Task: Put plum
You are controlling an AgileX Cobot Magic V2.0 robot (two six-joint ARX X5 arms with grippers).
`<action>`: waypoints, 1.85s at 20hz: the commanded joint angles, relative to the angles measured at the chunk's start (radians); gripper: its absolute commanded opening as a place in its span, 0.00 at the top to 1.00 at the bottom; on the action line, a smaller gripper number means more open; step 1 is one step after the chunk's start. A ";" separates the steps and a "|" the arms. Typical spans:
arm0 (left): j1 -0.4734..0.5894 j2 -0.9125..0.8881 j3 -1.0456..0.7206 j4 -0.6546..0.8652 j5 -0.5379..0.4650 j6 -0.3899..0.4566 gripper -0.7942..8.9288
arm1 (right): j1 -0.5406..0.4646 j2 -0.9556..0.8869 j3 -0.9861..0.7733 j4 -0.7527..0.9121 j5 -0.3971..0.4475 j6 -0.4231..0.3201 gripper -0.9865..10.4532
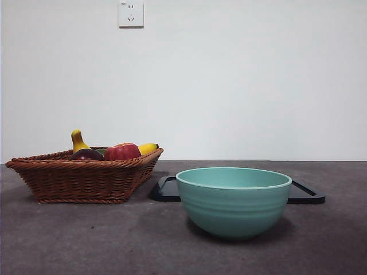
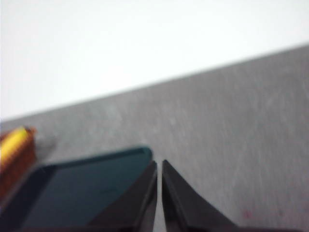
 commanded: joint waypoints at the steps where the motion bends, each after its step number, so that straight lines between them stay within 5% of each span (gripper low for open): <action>1: 0.001 0.005 0.084 -0.039 0.014 -0.025 0.91 | 0.001 0.000 0.092 -0.060 0.000 0.012 0.91; 9: 0.000 0.101 0.322 -0.245 0.042 0.052 0.91 | 0.001 0.103 0.358 -0.279 -0.038 -0.071 0.91; 22: -0.002 0.418 0.631 -0.576 0.309 0.257 0.91 | 0.006 0.436 0.738 -0.737 -0.267 -0.282 0.91; 31: -0.031 0.559 0.700 -0.760 0.387 0.363 0.91 | 0.076 0.574 0.803 -0.952 -0.344 -0.363 0.91; 37: -0.035 0.554 0.700 -0.748 0.387 0.362 0.91 | 0.118 0.580 0.803 -0.958 -0.344 -0.361 0.90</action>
